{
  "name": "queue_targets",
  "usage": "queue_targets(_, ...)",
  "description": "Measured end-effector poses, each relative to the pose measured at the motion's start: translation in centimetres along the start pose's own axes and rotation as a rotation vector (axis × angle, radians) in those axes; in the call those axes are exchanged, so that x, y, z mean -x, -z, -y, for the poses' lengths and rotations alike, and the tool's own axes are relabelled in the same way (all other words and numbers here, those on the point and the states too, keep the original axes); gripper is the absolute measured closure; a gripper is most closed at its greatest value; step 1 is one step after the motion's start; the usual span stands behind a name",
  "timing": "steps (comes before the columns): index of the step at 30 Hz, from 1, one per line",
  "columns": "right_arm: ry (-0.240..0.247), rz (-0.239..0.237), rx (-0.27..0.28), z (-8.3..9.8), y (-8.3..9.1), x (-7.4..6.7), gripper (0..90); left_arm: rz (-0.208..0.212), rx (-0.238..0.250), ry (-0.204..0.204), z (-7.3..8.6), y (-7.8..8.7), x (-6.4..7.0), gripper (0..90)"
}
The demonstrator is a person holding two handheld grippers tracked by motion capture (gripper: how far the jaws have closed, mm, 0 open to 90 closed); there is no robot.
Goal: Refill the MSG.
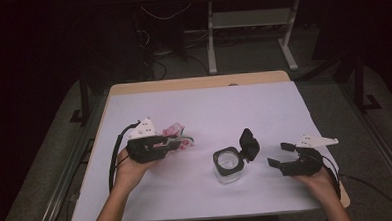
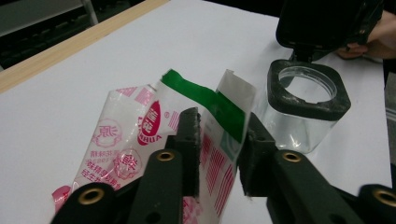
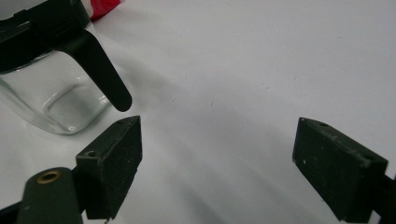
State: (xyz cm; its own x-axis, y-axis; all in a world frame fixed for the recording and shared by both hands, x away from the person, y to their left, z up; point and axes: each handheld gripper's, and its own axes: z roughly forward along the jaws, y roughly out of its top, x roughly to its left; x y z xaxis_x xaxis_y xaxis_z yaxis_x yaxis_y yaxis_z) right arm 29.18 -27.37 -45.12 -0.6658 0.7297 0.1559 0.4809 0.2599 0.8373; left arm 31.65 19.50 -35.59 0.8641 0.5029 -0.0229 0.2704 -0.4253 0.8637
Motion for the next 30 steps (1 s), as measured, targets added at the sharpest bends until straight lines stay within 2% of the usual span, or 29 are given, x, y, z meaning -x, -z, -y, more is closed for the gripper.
queue_targets(5, 0.003, -0.002, -0.004, 0.0, -0.1, -0.1, 15.5, 0.011, 0.009, 0.015, 0.1, -0.1, -0.3, 86.2)
queue_targets(12, 0.003, 0.001, -0.004, 0.0, -0.1, 0.0, 15.5, 0.037, 0.024, 0.059, 0.3, 0.0, -0.6, 88.6)
queue_targets(18, 0.005, -0.002, -0.011, 0.0, -0.2, 0.0, 15.5, 0.042, 0.027, 0.009, 0.3, 0.4, -0.7, 89.8)
queue_targets(23, 0.004, 0.0, -0.004, 0.0, -0.1, -0.1, 15.5, 0.045, 0.028, -0.004, -0.1, 1.3, -1.1, 89.9)
queue_targets(27, -0.005, 0.006, -0.004, 0.1, 0.0, 0.0, 15.5, 0.052, 0.068, 0.004, -0.7, 2.3, -1.9, 90.0)
queue_targets(30, -0.004, 0.007, -0.003, 0.1, 0.0, 0.0, 15.5, 0.06, 0.091, -0.006, -1.4, 3.0, -2.2, 90.0)
